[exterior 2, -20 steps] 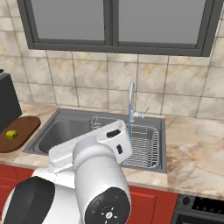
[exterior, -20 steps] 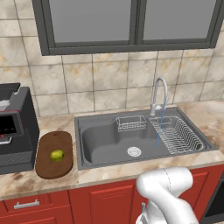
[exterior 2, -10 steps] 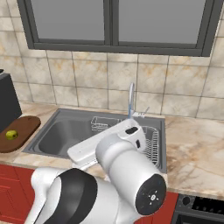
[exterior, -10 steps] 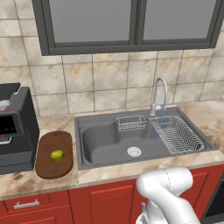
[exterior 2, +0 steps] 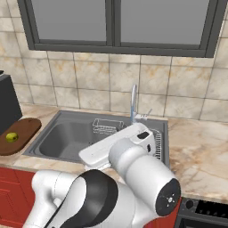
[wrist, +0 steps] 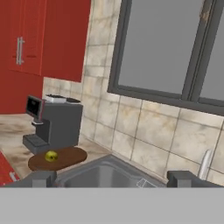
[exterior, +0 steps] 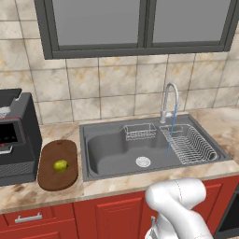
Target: Pick the pear from the sink and place it on the cutting board to airdry. Then turn off the sink faucet.
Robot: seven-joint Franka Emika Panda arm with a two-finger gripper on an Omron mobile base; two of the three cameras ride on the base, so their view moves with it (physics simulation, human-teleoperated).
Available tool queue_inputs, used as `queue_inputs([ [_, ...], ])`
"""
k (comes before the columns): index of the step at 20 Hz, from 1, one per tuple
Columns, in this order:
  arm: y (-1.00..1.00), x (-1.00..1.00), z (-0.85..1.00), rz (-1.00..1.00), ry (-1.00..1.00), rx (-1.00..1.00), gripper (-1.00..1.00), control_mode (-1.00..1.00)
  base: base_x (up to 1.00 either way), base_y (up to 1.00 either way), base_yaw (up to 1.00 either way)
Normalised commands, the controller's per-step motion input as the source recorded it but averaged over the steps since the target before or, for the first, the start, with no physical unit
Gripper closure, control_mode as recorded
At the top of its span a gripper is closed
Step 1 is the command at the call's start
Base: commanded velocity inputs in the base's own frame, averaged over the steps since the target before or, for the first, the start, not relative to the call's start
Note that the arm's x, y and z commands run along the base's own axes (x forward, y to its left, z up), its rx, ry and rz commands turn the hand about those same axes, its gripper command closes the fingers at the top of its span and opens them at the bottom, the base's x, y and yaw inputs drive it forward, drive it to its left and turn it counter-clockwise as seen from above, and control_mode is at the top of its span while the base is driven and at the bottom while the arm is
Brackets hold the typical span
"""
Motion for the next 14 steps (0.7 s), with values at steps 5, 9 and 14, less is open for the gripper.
queue_inputs([
  [5,-0.16,0.44,-0.05,0.11,0.02,0.03,-1.00,-1.00,0.00,0.00,0.00],
  [9,-0.10,0.34,-0.14,0.21,0.00,0.00,-1.00,-1.00,0.00,0.00,0.00],
  [14,-0.16,0.29,-0.20,0.25,0.00,0.00,-1.00,-1.00,0.00,0.00,0.00],
])
